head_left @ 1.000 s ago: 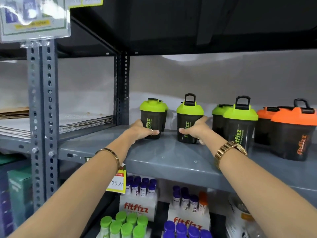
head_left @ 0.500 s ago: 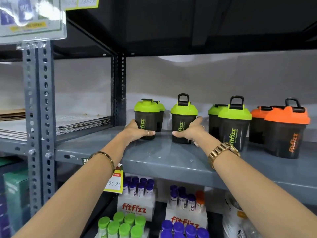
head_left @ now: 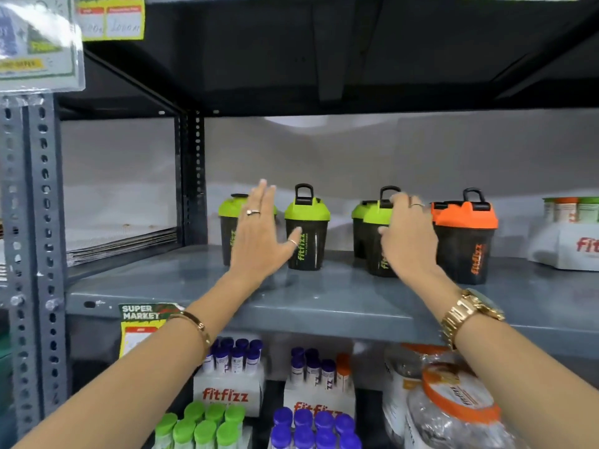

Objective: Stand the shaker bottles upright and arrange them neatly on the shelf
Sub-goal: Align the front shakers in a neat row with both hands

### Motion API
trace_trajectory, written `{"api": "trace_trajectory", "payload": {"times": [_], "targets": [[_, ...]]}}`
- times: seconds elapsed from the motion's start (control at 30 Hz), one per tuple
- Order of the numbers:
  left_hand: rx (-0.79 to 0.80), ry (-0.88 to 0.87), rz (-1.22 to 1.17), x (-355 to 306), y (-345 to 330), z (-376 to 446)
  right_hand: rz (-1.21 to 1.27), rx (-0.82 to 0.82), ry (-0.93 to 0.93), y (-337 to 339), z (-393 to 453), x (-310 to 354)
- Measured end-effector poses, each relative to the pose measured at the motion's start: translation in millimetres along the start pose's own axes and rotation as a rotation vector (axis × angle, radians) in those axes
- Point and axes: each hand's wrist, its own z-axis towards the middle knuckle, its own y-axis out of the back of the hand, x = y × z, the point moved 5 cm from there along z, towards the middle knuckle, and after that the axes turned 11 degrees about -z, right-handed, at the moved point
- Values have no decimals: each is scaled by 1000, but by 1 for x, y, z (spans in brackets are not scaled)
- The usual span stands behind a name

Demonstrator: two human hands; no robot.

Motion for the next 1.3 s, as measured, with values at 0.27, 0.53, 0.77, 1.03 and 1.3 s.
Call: {"api": "trace_trajectory", "payload": {"times": [0.27, 0.53, 0.77, 1.03, 1.3], "targets": [[173, 59, -290, -67, -75, 14, 34, -83, -178, 8, 9, -91], [423, 646, -581, -70, -149, 14, 363, 256, -443, -37, 8, -144], [485, 667, -660, -68, -170, 10, 429, 347, -509, -54, 9, -149], [437, 644, -570, -68, -164, 6, 370, 304, -480, -50, 8, -153], [417, 615, -522, -72, -161, 2, 388, 308, -480, -51, 8, -155]]}}
